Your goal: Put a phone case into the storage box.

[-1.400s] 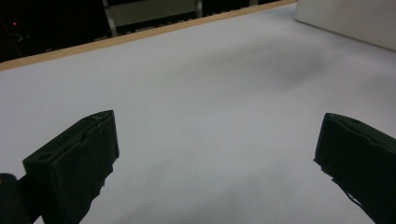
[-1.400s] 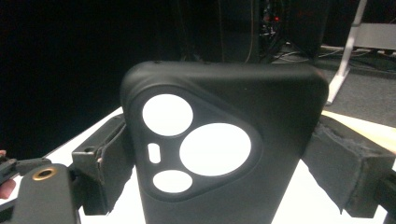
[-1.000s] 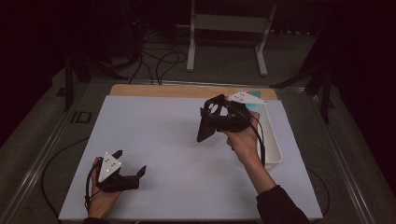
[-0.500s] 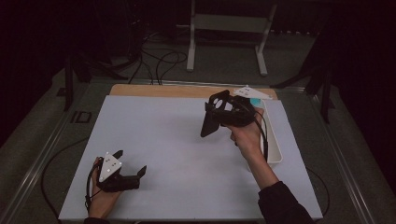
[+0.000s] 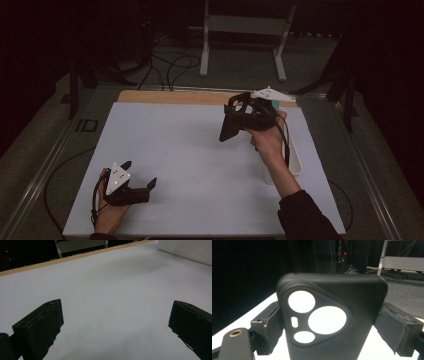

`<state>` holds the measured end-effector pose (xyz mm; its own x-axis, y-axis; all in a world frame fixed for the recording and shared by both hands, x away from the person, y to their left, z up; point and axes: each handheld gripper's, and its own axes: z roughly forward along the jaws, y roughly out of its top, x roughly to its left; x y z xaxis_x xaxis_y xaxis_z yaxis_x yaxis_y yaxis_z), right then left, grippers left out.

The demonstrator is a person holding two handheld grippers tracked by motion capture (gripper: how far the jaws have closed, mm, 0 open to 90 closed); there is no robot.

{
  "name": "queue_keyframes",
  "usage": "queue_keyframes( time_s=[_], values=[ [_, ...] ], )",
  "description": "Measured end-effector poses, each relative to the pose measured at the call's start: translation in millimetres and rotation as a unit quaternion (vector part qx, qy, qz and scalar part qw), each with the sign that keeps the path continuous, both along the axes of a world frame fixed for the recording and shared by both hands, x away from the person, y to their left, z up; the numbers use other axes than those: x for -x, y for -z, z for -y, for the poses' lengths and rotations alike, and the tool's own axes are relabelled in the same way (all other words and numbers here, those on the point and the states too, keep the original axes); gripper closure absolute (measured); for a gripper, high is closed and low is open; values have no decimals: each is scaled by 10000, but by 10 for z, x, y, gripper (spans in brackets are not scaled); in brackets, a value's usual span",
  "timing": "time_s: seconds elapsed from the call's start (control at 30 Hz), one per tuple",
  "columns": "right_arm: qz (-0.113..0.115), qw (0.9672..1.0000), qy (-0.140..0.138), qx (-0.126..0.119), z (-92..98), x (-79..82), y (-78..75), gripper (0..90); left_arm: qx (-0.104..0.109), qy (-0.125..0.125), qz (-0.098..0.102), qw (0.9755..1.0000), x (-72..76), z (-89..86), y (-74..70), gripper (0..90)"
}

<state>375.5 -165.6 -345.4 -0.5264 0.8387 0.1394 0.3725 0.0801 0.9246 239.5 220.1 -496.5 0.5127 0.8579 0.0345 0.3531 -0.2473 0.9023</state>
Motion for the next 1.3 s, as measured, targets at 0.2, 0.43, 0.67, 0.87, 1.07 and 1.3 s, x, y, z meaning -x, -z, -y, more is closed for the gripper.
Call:
queue_keyframes(
  time_s=[0.2, 0.43, 0.67, 0.87, 1.07, 1.3],
  values=[
    [5, 10000, 85, 30, 49, -46, 12, 141, -10, -7, -1, 10000, 1, 0, -1, 0],
    [-13, 9998, 198, 92, 99, -105, 5, 142, -3, -7, 0, 10000, 0, 0, 0, 0],
    [1, 9995, 280, 157, 122, -146, -7, 142, -3, -10, 2, 10000, 1, 0, -1, 0],
    [-11, 9992, 352, 201, 153, -185, 8, 142, -5, -8, 3, 10000, 2, 4, 0, 0],
    [-24, 9989, 425, 217, 189, -226, 30, 142, 13, -12, 6, 10000, 3, 3, -1, 0],
    [-32, 9984, 523, 214, 231, -265, 34, 142, -2, -12, 4, 10000, 2, 3, 0, 0]
  ],
)
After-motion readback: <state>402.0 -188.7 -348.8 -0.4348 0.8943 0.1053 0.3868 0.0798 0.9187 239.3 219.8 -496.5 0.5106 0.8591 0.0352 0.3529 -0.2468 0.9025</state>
